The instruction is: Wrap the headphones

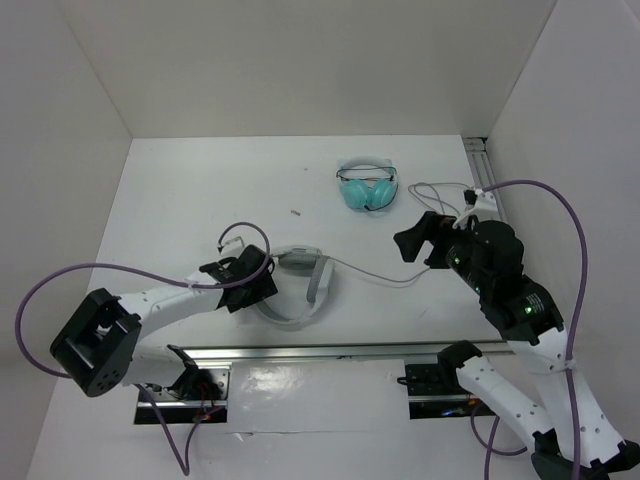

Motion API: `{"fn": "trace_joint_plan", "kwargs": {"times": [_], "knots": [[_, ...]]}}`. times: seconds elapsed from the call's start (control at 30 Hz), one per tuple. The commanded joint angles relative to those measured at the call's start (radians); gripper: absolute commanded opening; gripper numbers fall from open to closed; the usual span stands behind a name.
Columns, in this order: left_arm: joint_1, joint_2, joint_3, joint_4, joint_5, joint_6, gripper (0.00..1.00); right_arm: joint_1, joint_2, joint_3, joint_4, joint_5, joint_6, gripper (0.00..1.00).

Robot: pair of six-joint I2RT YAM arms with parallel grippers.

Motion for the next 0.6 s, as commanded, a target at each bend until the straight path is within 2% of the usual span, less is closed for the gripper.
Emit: {"fn": "trace_joint_plan", "kwargs": {"times": [0.0, 0.07, 0.13, 0.2, 0.37, 0.47, 0.57], "knots": [[-0.019, 0.060, -0.011, 0.027, -0.041, -0.072, 0.85, -0.005, -0.005, -0.020, 0.082, -0.033, -0.018, 1.00], [-0.037, 0.069, -0.020, 0.018, -0.050, -0.107, 0.79, -0.005, -0.005, -0.020, 0.082, -0.033, -0.018, 1.00], [-0.051, 0.069, -0.020, -0.019, -0.059, -0.130, 0.69, -0.005, -0.005, -0.029, 0.082, -0.033, -0.018, 1.00], [-0.063, 0.043, -0.029, -0.043, -0.084, -0.156, 0.65, -0.005, -0.005, -0.029, 0.091, -0.042, -0.018, 1.00], [-0.094, -0.012, -0.029, -0.094, -0.084, -0.180, 0.62, -0.005, -0.005, -0.049, 0.100, -0.042, -0.018, 1.00], [-0.112, -0.040, -0.020, -0.141, -0.084, -0.201, 0.56, -0.005, -0.005, -0.058, 0.100, -0.042, -0.018, 1.00], [-0.112, -0.052, -0.029, -0.151, -0.110, -0.229, 0.56, -0.005, -0.005, -0.058, 0.100, -0.042, -0.009, 1.00]]}}
